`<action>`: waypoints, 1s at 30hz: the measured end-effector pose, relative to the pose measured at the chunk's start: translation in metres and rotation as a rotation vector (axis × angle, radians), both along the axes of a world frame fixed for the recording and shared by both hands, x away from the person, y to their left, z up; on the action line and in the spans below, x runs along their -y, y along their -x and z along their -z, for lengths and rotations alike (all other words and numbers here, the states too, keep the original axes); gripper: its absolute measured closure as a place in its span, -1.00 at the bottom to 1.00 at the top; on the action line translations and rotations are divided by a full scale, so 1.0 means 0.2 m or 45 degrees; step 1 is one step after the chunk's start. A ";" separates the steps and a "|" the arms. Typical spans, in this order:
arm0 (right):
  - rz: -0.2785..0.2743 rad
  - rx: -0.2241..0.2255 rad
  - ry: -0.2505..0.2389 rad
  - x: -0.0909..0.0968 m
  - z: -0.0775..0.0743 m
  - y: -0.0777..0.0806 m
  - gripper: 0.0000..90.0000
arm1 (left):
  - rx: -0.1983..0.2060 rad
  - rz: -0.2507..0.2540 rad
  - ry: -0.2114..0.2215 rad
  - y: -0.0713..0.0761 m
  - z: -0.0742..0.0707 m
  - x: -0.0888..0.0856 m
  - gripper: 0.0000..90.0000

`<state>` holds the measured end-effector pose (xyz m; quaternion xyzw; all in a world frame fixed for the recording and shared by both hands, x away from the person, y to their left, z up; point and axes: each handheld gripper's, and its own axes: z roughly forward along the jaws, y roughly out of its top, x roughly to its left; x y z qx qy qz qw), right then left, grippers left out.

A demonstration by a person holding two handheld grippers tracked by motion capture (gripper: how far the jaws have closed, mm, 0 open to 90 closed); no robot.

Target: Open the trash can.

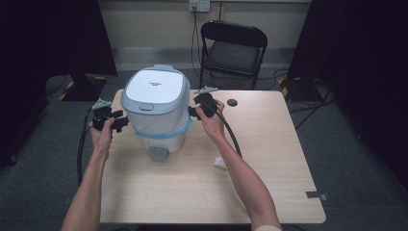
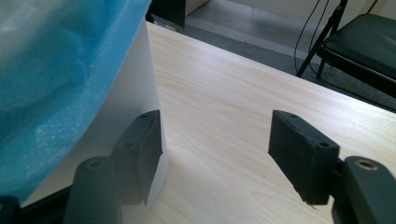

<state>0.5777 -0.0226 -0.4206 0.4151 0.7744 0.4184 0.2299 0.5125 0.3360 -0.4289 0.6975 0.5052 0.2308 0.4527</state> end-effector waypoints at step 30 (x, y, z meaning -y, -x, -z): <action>-0.064 -0.008 -0.024 0.13 -0.01 0.18 0.54 | 0.050 0.150 -0.047 0.16 -0.07 0.26 0.67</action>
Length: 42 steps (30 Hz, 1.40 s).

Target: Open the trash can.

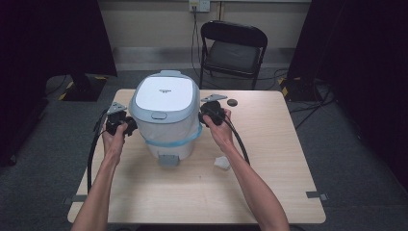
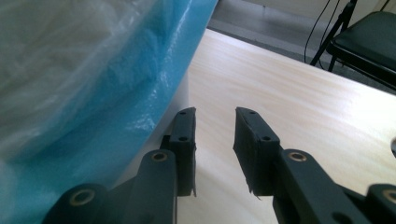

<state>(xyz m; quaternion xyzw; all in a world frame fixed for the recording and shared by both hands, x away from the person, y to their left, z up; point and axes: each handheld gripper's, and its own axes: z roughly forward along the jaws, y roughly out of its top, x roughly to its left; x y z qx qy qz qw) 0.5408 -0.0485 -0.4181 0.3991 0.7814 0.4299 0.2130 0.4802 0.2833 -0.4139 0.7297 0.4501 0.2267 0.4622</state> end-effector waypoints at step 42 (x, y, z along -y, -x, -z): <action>-0.091 0.007 0.007 0.24 0.00 0.53 0.02 | 0.002 0.029 -0.001 0.52 0.03 0.11 0.17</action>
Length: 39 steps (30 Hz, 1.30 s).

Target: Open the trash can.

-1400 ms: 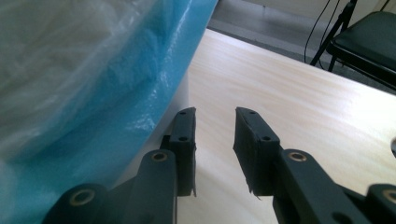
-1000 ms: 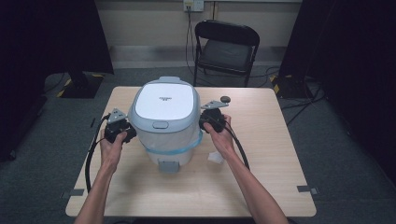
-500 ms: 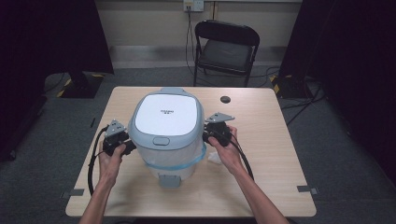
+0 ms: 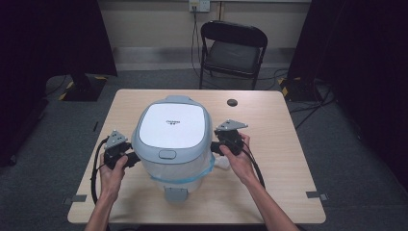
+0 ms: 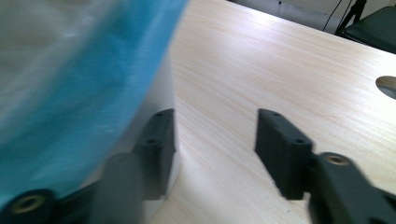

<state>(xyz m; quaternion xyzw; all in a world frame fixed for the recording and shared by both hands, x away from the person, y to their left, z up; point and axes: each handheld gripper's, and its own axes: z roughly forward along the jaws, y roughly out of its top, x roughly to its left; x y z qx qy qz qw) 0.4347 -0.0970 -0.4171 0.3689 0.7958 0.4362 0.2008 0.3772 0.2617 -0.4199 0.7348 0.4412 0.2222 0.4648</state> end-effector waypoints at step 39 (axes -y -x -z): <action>0.079 -0.185 -0.092 0.29 0.25 0.02 -0.54 | -0.121 0.402 0.015 0.50 0.12 0.18 0.43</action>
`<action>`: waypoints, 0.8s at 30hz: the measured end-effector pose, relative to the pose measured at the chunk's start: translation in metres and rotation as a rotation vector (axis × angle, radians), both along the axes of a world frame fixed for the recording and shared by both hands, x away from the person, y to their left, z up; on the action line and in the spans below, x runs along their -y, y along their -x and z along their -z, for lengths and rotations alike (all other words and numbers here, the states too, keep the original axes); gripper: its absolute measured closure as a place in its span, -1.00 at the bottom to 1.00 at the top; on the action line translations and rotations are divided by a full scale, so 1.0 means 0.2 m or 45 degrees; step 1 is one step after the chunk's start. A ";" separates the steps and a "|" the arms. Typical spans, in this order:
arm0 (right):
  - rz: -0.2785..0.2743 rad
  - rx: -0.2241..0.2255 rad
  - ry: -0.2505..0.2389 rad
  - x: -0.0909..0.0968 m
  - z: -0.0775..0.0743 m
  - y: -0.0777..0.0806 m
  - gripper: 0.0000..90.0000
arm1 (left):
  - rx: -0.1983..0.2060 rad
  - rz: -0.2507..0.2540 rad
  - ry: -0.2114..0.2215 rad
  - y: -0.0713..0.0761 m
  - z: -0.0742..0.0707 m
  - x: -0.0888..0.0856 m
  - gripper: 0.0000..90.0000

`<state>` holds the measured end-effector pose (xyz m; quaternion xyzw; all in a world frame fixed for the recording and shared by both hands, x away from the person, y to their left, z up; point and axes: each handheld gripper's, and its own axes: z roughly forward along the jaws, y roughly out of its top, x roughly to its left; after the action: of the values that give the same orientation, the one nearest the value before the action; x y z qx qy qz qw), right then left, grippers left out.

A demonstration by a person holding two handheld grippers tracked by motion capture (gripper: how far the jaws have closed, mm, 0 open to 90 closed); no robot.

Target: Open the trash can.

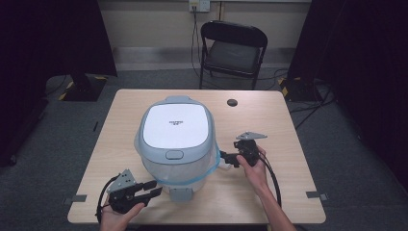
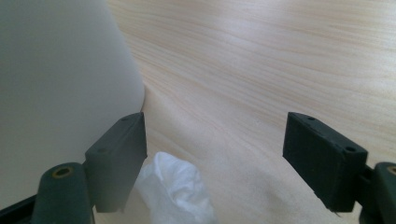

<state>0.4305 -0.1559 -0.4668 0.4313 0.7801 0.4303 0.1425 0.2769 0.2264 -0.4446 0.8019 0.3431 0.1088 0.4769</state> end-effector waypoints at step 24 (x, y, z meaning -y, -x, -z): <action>-0.022 -0.008 0.025 -0.01 0.01 0.00 -0.54 | 0.050 0.178 -0.096 -0.04 0.18 0.30 1.00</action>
<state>0.4307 -0.1541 -0.4679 0.4244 0.7884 0.4227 0.1404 0.2845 0.1666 -0.4812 0.8390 0.2725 0.1038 0.4594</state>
